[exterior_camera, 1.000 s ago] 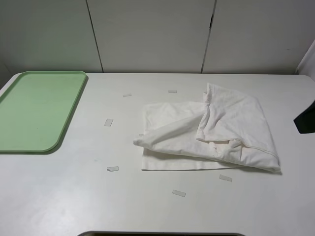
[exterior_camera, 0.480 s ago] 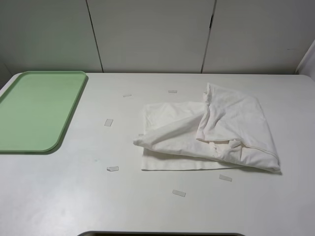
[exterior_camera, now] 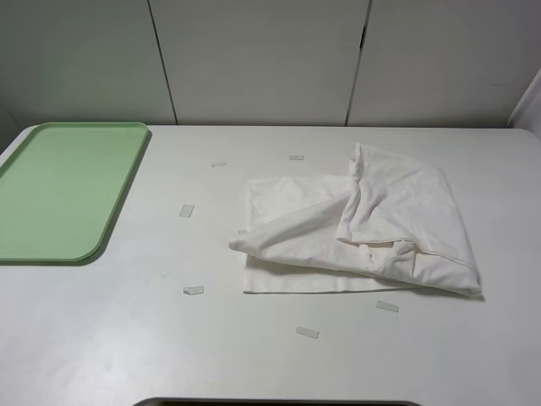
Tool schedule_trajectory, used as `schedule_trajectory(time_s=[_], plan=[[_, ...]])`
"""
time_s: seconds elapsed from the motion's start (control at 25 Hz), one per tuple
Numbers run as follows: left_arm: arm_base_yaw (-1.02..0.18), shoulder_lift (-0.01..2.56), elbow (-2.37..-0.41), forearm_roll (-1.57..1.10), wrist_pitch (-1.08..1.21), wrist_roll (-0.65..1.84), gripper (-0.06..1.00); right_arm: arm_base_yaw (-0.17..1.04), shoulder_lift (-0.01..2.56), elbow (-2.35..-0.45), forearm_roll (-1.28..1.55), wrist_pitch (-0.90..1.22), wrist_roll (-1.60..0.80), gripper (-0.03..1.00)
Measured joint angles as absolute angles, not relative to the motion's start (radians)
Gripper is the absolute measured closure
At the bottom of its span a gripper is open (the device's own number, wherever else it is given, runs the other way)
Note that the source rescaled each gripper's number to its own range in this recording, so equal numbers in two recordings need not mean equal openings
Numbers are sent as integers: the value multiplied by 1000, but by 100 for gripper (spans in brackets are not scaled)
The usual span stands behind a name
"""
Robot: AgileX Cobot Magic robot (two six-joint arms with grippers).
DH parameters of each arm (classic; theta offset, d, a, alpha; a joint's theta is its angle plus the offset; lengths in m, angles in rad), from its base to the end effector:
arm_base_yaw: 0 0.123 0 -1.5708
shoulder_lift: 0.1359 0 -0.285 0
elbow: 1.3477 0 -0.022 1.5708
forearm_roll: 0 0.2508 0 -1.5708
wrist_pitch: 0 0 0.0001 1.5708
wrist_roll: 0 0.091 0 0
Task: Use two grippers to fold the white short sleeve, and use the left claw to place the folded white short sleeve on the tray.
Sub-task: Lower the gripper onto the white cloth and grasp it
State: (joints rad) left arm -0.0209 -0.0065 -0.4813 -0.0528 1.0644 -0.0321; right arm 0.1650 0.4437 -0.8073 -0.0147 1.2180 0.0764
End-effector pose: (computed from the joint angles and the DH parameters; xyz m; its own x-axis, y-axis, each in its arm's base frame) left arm -0.0040 -0.0041 0.2719 -0.4722 -0.0478 -0.8802 0.0344 0.9968 -0.0726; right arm 0.0428 0.0058 0.3449 -0.6939 -0.0433 -0.7187 -0.1053 0.9936 0.0417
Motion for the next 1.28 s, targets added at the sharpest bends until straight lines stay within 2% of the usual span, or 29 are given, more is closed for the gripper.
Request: schedule_trajectory(time_s=[0.04,0.24,0.44,0.68,1.28], plan=[[-21,-6,-481,-53,1064,-32,-4,159,442,-800,-15,1216,73,-3],[-21,-6,-481,-53,1064,-32,-4,-24,334,-650,-14,1159,51,-3],[-21,-6,-481,-53,1064,-32,-4,-111,170,-547,-14,1141,50,-3],[-21,-6,-481,-53,1064,-32,-4,-120,-4,-535,-12,1126,50,-3],[-21,-6,-481,-53,1064,-32,-4,-120,-6,-504,-21,1044,47,-3]])
